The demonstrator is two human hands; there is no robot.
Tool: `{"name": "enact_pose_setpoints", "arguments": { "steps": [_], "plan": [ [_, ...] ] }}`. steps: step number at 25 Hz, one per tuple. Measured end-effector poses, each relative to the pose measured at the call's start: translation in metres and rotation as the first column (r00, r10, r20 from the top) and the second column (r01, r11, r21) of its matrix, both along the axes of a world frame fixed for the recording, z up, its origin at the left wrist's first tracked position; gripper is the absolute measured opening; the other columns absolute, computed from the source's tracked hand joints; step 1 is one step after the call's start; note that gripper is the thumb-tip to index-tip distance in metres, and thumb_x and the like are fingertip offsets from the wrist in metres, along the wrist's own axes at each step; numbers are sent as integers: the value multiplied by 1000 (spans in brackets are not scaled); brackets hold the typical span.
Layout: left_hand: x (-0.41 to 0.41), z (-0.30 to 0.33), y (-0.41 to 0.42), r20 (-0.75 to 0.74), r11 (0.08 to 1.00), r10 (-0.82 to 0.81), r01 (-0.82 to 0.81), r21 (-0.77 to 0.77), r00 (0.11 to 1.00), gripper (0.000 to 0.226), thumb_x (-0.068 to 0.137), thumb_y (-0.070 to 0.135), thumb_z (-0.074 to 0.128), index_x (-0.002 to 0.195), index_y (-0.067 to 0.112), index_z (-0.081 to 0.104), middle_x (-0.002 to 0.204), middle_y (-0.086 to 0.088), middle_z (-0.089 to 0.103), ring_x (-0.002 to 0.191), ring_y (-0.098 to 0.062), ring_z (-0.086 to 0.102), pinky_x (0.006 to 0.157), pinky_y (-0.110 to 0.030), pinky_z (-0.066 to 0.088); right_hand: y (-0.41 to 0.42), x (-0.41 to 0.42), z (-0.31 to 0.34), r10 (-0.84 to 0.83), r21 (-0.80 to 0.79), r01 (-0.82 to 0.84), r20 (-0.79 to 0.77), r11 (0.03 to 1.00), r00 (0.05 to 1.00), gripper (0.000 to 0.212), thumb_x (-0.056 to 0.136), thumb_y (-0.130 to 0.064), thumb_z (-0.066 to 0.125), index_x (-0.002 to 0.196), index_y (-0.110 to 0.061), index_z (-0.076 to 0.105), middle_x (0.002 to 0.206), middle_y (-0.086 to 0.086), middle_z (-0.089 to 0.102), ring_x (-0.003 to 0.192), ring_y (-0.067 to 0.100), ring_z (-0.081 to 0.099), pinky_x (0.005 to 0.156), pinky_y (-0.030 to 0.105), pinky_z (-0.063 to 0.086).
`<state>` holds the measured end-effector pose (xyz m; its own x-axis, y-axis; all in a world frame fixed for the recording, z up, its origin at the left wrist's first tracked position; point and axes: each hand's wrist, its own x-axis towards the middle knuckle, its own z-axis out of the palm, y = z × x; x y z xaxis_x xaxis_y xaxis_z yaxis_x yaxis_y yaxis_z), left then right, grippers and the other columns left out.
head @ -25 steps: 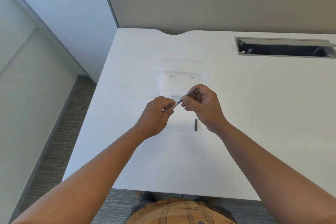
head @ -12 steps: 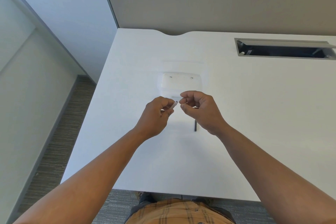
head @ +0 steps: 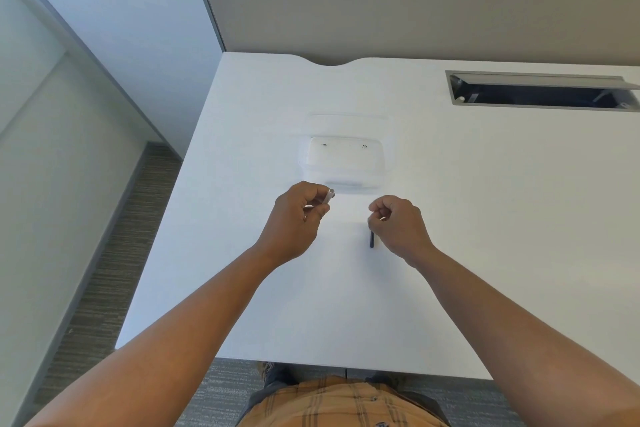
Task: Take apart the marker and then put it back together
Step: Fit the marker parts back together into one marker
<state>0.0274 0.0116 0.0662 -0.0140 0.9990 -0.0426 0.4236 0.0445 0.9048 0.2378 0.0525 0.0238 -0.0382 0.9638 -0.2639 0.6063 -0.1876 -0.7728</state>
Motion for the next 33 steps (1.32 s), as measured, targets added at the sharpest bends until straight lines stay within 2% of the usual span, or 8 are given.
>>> {"name": "enact_pose_setpoints", "arguments": {
  "steps": [5,8,11,15,18,21,27,33],
  "plan": [
    [2,1,-3,18,1000,5,-5,-23,1000,28,96,6,59,93,33,63,104,8,66,67,1,60,67,-11,45,-4,6,-13,73,-146,-42,209,988,975,5,78,-14,68,81,-10,65,66,-9,63,63,16,58,58,27,43],
    [2,0,-4,9,1000,2,-2,-29,1000,27,96,6,59,94,32,63,105,9,66,67,0,60,67,-11,45,-8,5,-17,143,-205,-81,311,975,940,16,77,-23,71,70,-14,59,70,2,67,68,24,61,61,31,45],
    [2,-1,-4,10,999,2,-2,-33,1000,28,95,5,59,94,33,63,104,9,66,68,0,60,67,-12,45,-12,4,-22,182,-236,-102,349,966,919,18,79,-24,70,71,-10,61,81,11,73,79,30,68,70,36,52],
    [2,0,-4,7,999,7,-6,-33,1000,26,96,6,59,94,32,64,103,11,66,67,0,60,67,-11,45,-13,3,-25,185,-239,-103,350,965,918,19,77,-18,64,82,0,68,84,16,74,83,34,70,66,36,52],
    [1,-3,-4,-2,1000,-2,2,-19,1000,24,95,6,60,96,29,66,103,12,66,77,-2,64,69,-14,48,-13,4,-19,141,-240,-74,276,968,951,9,76,-20,66,74,-11,64,77,7,71,74,28,67,61,31,46],
    [-1,-7,-2,-43,1000,-16,17,15,999,20,95,5,61,104,21,69,106,13,66,96,-2,64,83,-17,52,-10,3,-5,72,-166,-46,156,985,985,11,77,-21,69,72,-14,63,69,-3,63,64,19,57,56,27,42],
    [-2,-8,4,-105,997,-44,50,55,994,22,98,8,56,112,20,68,109,5,66,103,-7,60,90,-17,48,-8,-1,31,12,-12,-14,-140,1000,990,13,81,-17,77,75,-13,66,62,-8,59,51,4,48,46,16,37],
    [-4,-10,7,-171,993,-88,100,65,981,31,101,6,50,124,18,67,111,1,63,104,-10,57,88,-10,41,-10,-1,54,87,142,-48,-286,989,954,7,84,-10,78,84,-14,72,71,-7,68,60,6,56,60,15,46]
  ]
}}
